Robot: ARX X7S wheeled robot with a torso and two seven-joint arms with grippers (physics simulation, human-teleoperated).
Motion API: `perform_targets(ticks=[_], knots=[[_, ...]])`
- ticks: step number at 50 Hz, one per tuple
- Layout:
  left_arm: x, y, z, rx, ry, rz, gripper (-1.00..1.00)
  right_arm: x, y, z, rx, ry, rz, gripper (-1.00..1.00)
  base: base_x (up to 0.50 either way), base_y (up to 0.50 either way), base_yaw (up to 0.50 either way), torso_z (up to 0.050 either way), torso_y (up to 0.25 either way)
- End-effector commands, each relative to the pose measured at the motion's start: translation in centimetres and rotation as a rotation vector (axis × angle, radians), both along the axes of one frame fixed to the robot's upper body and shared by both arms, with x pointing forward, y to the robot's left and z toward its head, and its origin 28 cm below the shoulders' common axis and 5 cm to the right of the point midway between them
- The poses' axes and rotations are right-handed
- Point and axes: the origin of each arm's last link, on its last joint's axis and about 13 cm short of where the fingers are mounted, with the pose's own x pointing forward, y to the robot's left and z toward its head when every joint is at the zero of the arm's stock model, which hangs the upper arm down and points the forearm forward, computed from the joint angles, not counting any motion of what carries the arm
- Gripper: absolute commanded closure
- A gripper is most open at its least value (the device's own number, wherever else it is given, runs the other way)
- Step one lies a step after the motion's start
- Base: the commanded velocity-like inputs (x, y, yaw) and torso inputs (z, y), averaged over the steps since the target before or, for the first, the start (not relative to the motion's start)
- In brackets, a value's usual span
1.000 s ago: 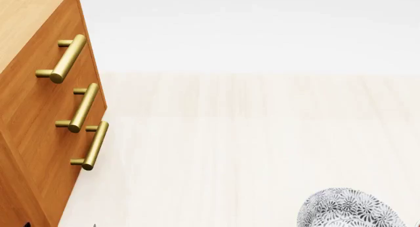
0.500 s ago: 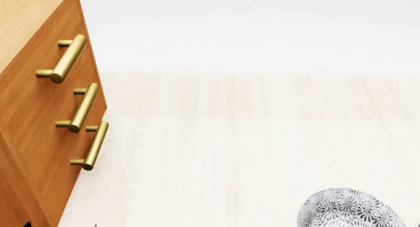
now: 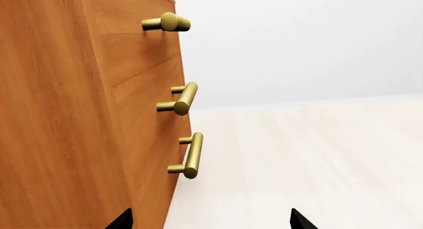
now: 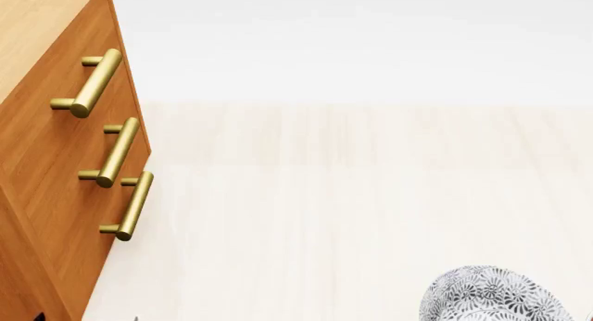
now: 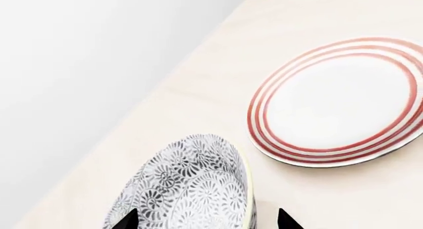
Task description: Put the bowl on top of the cabinet.
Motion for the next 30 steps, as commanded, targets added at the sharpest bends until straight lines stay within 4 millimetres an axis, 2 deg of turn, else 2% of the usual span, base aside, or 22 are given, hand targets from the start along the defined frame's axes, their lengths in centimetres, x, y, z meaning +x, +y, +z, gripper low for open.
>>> perform_targets(ticks=[1,11,30], knots=[[0.0,0.0,0.0,-0.001,-0.001,-0.001,-1.0,0.6,-0.1,-0.3,0.018,0.028,-0.011,-1.0,0.0,0.0,0.0,0.0,0.0],[0.1,0.0,-0.1,-0.004,0.002,-0.002,-1.0,1.1,-0.3,-0.6,0.031,0.063,-0.033,-1.0,0.0,0.0,0.0,0.0,0.0],[0.2,0.0,-0.2,0.0,0.003,-0.001,-1.0,3.3,-0.5,-1.5,0.053,0.161,-0.002,-1.0,0.0,0.0,0.0,0.0,0.0]])
